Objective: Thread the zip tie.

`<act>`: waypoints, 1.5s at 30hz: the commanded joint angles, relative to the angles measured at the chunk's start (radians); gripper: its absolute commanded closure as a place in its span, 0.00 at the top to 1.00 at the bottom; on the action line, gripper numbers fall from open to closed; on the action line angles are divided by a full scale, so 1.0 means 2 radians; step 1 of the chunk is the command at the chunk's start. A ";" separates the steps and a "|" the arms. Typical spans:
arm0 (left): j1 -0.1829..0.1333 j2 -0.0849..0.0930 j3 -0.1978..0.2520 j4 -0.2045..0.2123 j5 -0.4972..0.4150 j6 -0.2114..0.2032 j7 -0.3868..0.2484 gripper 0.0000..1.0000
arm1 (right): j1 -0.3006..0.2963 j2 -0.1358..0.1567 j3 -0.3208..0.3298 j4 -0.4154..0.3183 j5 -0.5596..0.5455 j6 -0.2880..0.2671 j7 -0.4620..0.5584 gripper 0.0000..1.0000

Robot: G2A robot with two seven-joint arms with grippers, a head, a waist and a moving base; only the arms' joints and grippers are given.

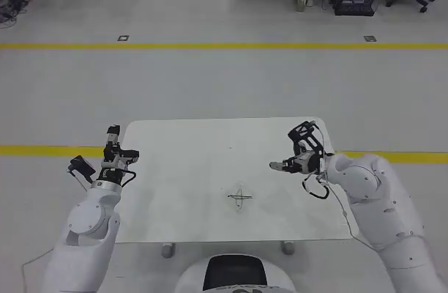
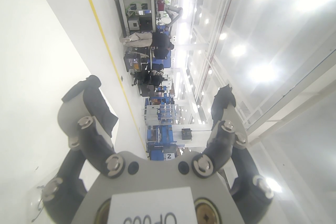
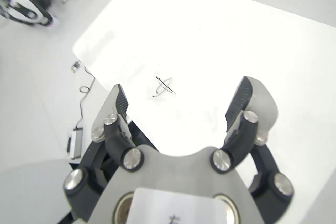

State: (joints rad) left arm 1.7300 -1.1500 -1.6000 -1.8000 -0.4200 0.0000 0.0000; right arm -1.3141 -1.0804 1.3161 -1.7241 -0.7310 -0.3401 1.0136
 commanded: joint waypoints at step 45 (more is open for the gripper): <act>0.000 0.000 0.000 0.000 0.000 0.000 0.000 1.00 | 0.240 -0.013 -0.397 0.077 -0.033 0.000 0.131 1.00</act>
State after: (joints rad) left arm 1.7300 -1.1500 -1.6000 -1.8000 -0.4200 0.0000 0.0000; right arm -0.8391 -1.1060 0.5487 -1.5750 -0.7922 -0.3400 1.2794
